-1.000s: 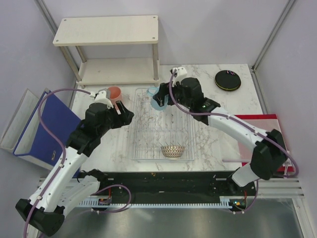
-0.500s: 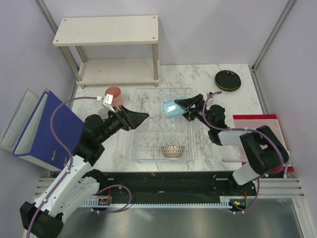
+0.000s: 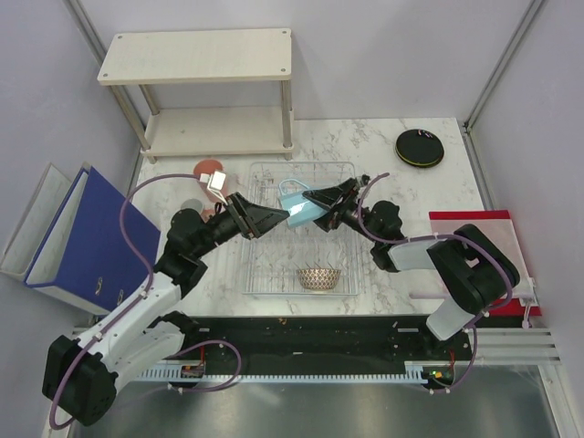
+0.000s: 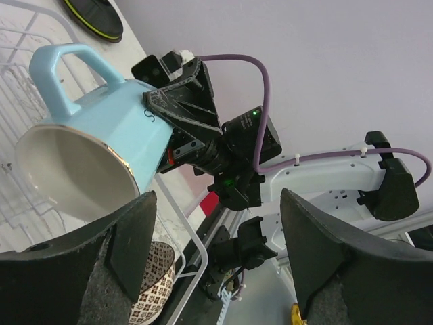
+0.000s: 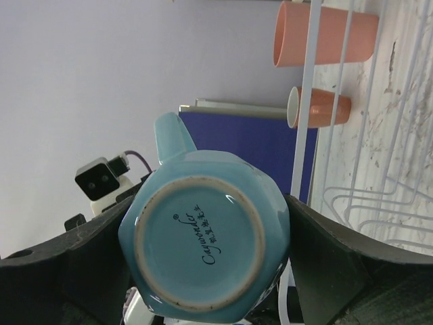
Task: Unload the mixed dishes from the dish rack
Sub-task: Place the cup at the center of the board.
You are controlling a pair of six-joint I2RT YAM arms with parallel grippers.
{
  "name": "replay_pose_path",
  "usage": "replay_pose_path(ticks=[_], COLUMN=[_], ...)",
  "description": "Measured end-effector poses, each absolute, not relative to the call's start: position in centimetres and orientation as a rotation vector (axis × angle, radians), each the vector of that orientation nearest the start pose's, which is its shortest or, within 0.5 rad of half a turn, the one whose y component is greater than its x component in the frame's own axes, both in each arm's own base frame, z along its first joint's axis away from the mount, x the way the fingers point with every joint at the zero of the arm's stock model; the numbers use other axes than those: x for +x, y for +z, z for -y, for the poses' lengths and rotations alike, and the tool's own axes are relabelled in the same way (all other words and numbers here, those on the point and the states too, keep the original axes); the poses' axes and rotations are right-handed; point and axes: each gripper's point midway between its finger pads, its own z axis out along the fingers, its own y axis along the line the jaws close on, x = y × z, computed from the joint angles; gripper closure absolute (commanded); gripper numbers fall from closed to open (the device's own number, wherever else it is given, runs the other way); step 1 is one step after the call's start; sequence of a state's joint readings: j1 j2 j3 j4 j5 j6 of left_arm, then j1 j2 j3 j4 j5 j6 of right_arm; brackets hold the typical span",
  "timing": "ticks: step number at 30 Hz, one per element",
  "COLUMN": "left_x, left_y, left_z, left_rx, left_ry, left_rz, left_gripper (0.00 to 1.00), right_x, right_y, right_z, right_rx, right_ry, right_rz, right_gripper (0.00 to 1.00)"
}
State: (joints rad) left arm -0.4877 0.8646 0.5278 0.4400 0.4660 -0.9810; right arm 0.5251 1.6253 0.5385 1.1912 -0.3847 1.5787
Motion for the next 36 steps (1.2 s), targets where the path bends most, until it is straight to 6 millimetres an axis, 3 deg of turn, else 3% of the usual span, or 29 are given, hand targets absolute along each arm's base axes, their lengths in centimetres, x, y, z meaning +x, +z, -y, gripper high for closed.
replay_pose_path(ticks=[6, 15, 26, 28, 32, 36], left_x=[23.0, 22.8, 20.4, 20.5, 21.7, 21.7], left_y=[28.2, 28.5, 32.3, 31.9, 29.7, 29.6], left_z=[25.3, 25.6, 24.7, 24.7, 25.1, 25.2], left_rx=[0.027, 0.042, 0.107, 0.099, 0.057, 0.059], left_ry=[-1.505, -1.516, -1.548, -1.542, -1.520, -1.522], left_rz=[-1.701, -1.686, -1.553, -1.566, -1.654, -1.659], left_gripper=[0.22, 0.23, 0.21, 0.21, 0.21, 0.22], right_x=[29.7, 29.2, 28.0, 27.8, 25.7, 25.6], right_y=[21.6, 22.6, 29.7, 30.2, 32.0, 32.0], right_z=[-31.9, -32.3, -31.2, -31.0, -31.5, -31.5], right_rx=[0.497, 0.403, 0.146, 0.131, 0.029, 0.012], right_ry=[1.937, 1.910, 1.832, 1.829, 1.869, 1.863], right_rz=[-1.760, -1.734, -1.522, -1.502, -1.451, -1.450], right_gripper=[1.00, 1.00, 1.00, 1.00, 1.00, 1.00])
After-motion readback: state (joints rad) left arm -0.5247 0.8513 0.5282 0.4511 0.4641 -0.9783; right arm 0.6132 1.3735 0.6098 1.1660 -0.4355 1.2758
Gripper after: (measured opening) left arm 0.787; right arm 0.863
